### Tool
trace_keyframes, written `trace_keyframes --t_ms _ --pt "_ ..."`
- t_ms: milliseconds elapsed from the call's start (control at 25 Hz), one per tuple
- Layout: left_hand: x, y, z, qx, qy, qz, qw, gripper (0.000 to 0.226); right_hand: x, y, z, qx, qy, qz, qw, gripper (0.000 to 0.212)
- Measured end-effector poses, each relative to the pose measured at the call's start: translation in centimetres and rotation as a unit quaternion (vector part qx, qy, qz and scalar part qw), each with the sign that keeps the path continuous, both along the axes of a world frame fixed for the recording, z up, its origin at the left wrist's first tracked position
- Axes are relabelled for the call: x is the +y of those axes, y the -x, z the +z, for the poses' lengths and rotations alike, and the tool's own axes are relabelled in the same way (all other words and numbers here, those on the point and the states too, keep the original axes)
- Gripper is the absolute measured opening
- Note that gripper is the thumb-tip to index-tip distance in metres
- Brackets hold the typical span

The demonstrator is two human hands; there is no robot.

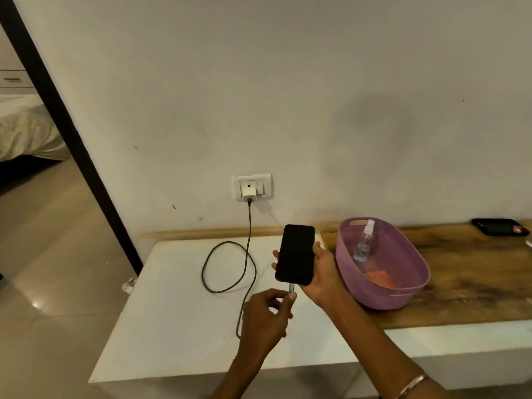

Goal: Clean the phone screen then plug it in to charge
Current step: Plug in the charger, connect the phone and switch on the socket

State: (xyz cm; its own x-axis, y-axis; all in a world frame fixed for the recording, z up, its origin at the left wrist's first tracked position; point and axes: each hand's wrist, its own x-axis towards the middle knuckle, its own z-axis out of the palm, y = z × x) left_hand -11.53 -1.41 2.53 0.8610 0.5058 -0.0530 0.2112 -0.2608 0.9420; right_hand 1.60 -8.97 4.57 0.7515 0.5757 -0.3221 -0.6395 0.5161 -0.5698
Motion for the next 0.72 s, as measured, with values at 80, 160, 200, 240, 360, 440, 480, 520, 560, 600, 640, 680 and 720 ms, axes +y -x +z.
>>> trace_keyframes --t_ms 80,160,200,240,360,440,480,520,560,600,640,680,720 --pt "0.9 0.8 -1.7 0.040 -0.052 -0.085 0.994 0.026 -0.6 -1.1 -0.9 -0.003 0.045 0.023 0.999 0.058" --pt "2.4 1.8 -3.5 0.064 -0.065 -0.158 0.983 0.027 -1.3 -2.0 -2.3 -0.010 0.085 0.038 0.996 0.056" --pt "3.3 2.2 -4.5 0.071 -0.073 -0.185 0.977 0.025 -1.5 -2.4 -3.3 -0.014 0.104 0.045 0.993 0.055" --pt "4.1 2.5 -5.4 0.081 -0.089 -0.205 0.971 0.022 -1.6 -2.7 -4.3 -0.015 0.123 0.056 0.991 0.054" --pt "6.3 3.0 -8.0 0.125 -0.174 -0.241 0.947 0.017 -1.4 -3.4 -7.8 -0.004 0.187 0.081 0.979 0.052" --pt "7.4 3.1 -9.2 0.138 -0.242 -0.265 0.923 0.020 -1.0 -3.7 -9.8 0.003 0.228 0.091 0.969 0.053" --pt "7.8 3.0 -9.7 0.137 -0.268 -0.273 0.914 0.022 -0.8 -3.9 -10.5 -0.002 0.248 0.092 0.964 0.054" --pt "8.3 3.0 -10.1 0.136 -0.285 -0.274 0.908 0.022 -0.5 -4.2 -11.2 -0.009 0.268 0.091 0.959 0.054" --pt "8.7 2.8 -10.5 0.133 -0.296 -0.270 0.907 0.019 -0.2 -4.5 -11.6 -0.018 0.289 0.086 0.953 0.054" --pt "9.1 2.6 -10.9 0.126 -0.301 -0.261 0.909 0.014 0.1 -4.9 -12.0 -0.027 0.311 0.079 0.947 0.053" --pt "9.6 2.4 -11.2 0.116 -0.300 -0.248 0.914 0.008 0.5 -5.3 -12.2 -0.036 0.333 0.071 0.940 0.052" --pt "10.1 2.1 -11.6 0.108 -0.291 -0.233 0.921 0.009 0.7 -5.7 -12.4 -0.049 0.360 0.062 0.930 0.051" --pt "10.6 1.8 -11.8 0.104 -0.281 -0.219 0.929 0.013 0.9 -6.1 -12.7 -0.069 0.396 0.054 0.914 0.052"
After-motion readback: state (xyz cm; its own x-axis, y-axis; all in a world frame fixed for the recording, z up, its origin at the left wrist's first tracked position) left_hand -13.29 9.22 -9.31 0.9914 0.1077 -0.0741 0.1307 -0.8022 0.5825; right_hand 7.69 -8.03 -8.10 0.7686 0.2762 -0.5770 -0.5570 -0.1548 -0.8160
